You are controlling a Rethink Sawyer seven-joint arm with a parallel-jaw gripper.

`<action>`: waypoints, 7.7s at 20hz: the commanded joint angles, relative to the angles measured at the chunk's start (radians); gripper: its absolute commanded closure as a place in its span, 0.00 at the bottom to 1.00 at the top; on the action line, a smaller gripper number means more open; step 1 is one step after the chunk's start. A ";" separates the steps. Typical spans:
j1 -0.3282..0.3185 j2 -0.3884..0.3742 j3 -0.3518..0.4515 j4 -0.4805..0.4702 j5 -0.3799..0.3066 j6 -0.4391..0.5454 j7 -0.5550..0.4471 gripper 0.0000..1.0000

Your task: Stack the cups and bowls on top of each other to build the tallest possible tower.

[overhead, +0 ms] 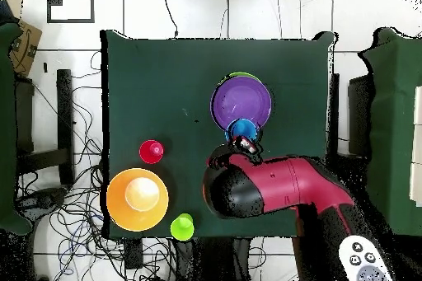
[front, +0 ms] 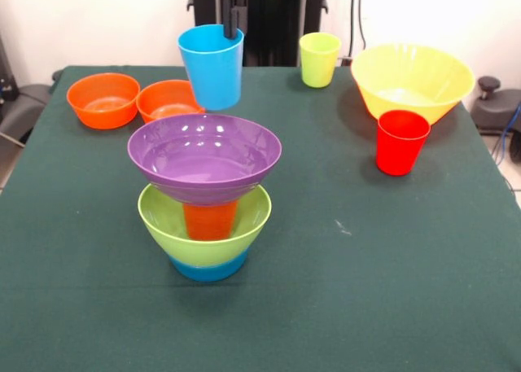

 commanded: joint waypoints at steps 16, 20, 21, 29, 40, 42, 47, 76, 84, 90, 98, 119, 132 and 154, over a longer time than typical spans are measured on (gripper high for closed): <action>0.012 0.085 -0.027 -0.031 -0.111 -0.069 0.059 1.00; 0.008 0.088 -0.023 -0.031 -0.111 -0.078 0.052 1.00; 0.007 0.086 -0.022 -0.030 -0.111 -0.081 0.050 1.00; 0.002 0.046 -0.006 -0.017 -0.090 -0.066 0.033 1.00; -0.010 0.063 0.008 -0.040 -0.092 -0.057 0.008 1.00; -0.024 0.066 0.020 -0.041 -0.087 -0.048 -0.008 1.00; -0.018 0.071 0.025 -0.059 -0.088 -0.043 -0.005 1.00; 0.020 0.103 -0.011 -0.092 -0.170 -0.123 0.037 1.00; 0.034 0.120 -0.020 -0.105 -0.200 -0.146 0.064 1.00; 0.046 0.125 -0.029 -0.110 -0.211 -0.152 0.074 1.00; 0.064 0.131 -0.052 -0.122 -0.233 -0.137 0.068 1.00; 0.109 0.176 -0.125 -0.173 -0.296 -0.130 0.063 1.00; 0.129 0.205 -0.154 -0.171 -0.301 -0.159 0.073 1.00; 0.133 0.173 -0.152 -0.173 -0.303 -0.207 0.068 1.00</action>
